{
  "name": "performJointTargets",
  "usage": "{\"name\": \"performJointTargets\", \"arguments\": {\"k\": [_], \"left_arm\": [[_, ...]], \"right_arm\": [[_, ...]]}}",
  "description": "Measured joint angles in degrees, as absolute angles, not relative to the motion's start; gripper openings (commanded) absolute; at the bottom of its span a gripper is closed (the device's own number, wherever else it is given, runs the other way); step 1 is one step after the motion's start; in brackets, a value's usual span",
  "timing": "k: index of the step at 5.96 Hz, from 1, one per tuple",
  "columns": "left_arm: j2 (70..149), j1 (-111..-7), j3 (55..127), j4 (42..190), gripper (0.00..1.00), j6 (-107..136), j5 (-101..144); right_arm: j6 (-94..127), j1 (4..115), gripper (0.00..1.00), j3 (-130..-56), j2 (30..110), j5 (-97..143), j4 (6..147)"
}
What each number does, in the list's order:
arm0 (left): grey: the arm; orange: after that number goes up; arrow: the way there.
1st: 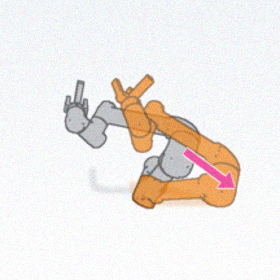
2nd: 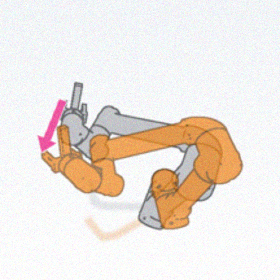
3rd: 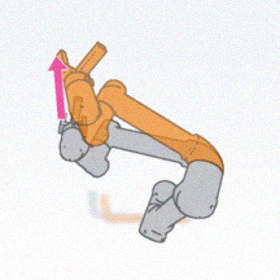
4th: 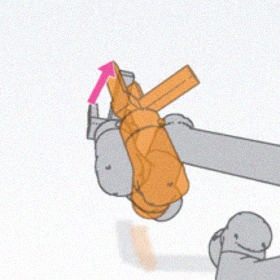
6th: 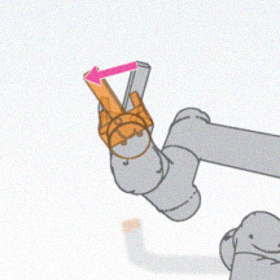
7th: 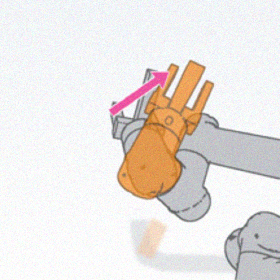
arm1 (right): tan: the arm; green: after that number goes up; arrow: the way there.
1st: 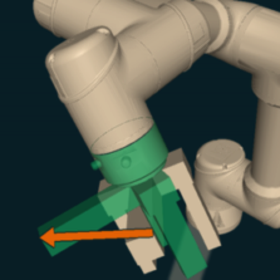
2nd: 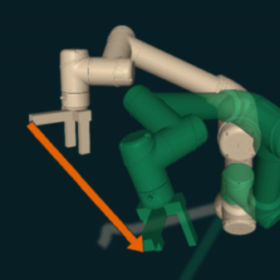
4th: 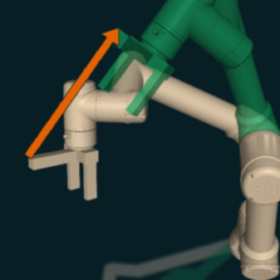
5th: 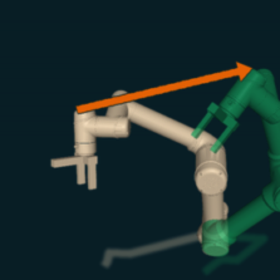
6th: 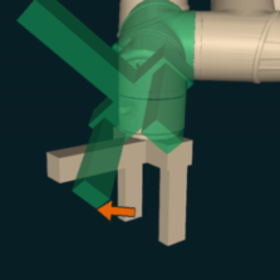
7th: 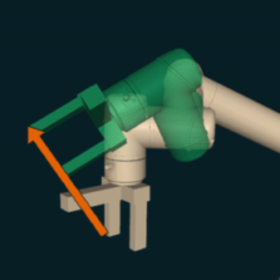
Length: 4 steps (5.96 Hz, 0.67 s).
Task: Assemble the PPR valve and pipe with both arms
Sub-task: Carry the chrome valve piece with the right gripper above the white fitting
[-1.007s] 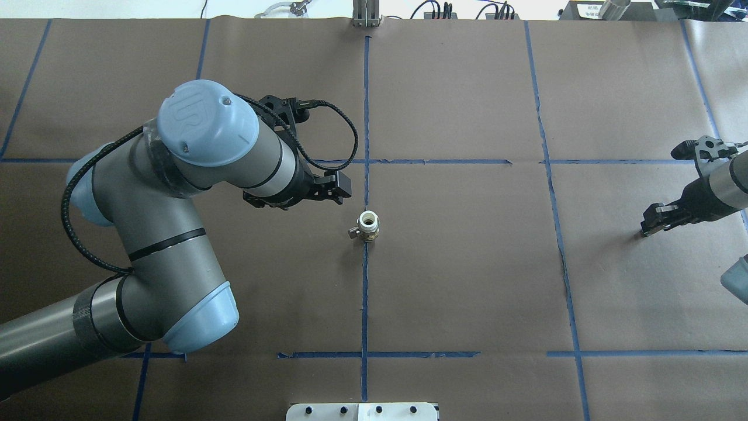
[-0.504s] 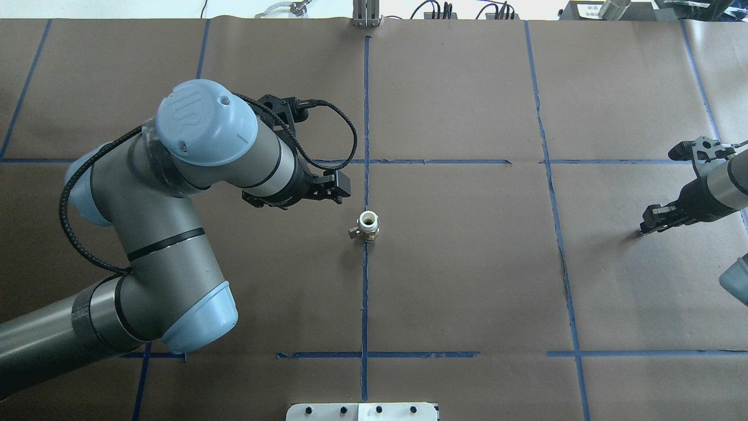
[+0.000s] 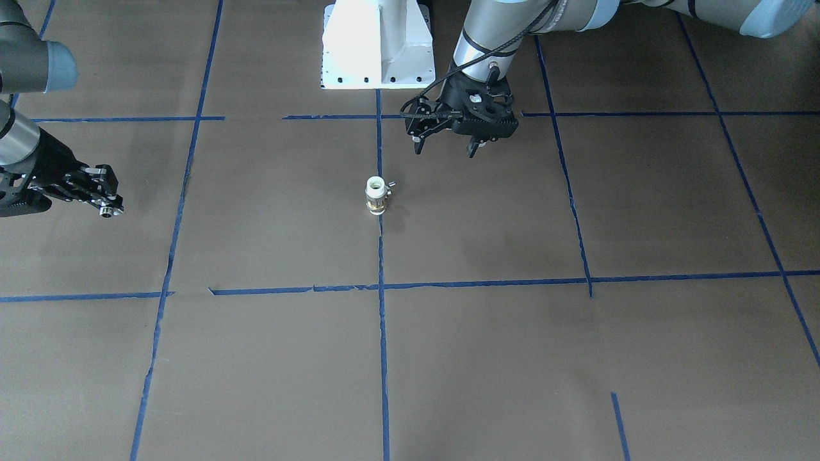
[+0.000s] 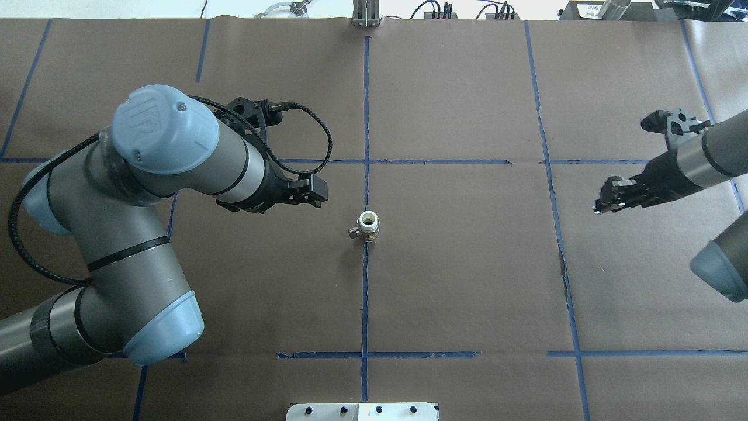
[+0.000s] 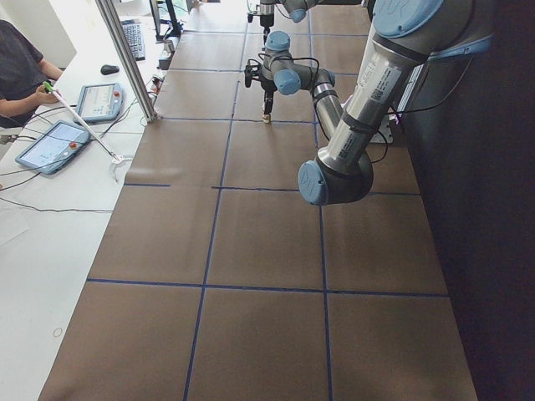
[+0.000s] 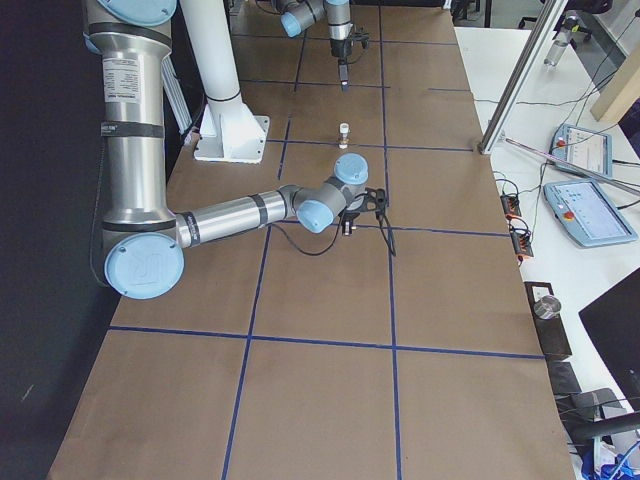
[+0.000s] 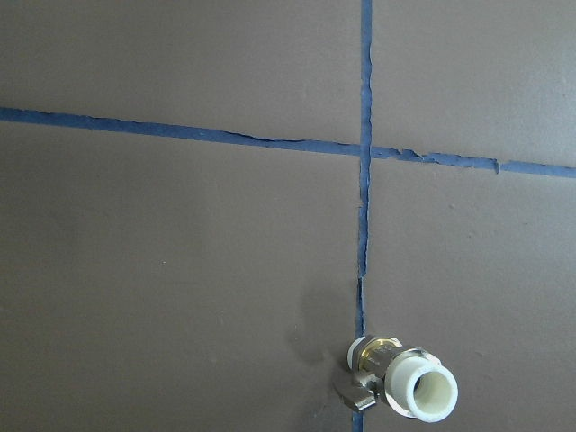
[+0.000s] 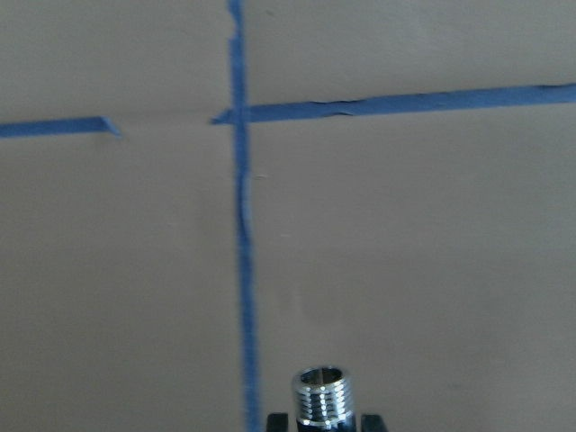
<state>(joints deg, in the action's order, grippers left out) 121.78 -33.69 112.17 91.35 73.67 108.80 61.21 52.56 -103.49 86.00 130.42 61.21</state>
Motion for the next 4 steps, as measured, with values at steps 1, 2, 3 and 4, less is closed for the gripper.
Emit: {"name": "performJointTargets", "arguments": {"k": [1, 2, 3, 4], "left_arm": [[119.3, -33.8, 113.7, 91.4, 0.99, 73.6, 108.8], [117.3, -33.8, 115.0, 91.4, 0.99, 73.5, 108.8], [116.3, -33.8, 115.5, 91.4, 0.99, 73.5, 108.8], [115.7, -33.8, 115.6, 91.5, 0.99, 73.5, 108.8]], "right_arm": [[73.7, 48.4, 0.00, -104.5, 79.1, 129.5, 61.3], [84.6, 43.1, 0.00, -104.6, 71.6, 125.9, 62.8], [92.5, 37.8, 0.00, -104.3, 63.5, 120.7, 67.9], [96.8, 34.2, 0.00, -103.2, 56.5, 116.6, 73.8]]}}
